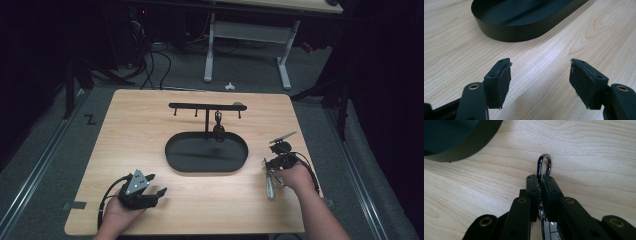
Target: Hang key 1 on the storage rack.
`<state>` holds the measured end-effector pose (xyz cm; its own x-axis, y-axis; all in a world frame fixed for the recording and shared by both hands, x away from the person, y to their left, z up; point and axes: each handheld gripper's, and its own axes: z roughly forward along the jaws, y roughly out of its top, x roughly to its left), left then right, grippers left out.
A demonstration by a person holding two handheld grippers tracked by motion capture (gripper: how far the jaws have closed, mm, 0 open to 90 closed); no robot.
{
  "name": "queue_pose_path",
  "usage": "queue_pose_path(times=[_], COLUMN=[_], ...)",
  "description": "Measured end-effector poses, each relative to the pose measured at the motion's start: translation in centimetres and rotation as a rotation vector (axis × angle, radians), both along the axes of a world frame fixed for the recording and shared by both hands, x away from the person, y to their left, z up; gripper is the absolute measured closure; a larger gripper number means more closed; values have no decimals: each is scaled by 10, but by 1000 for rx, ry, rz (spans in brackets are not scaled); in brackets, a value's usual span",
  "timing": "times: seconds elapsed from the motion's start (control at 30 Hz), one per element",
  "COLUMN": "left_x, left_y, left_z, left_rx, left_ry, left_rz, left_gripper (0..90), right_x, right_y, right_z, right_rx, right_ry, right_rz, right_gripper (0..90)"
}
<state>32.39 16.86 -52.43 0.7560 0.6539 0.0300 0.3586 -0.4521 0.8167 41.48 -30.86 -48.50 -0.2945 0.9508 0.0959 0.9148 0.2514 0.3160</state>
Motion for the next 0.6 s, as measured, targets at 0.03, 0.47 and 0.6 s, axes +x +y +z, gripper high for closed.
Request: queue_pose_path(times=[0.03,0.47,0.6], left_x=[0,0,0], left_y=[0,-1,-2], left_z=[0,-1,-1], left_rx=[0,9,12], left_ry=[1,1,2], left_rz=[-1,-8,-10], left_gripper=[341,341,341], right_x=[0,-3,-3], right_y=[0,-19,-24], right_z=[0,0,-2], right_rx=[3,41,28], right_ry=[-3,-15,-14], right_rz=[-6,-66,-97], right_gripper=[845,839,822])
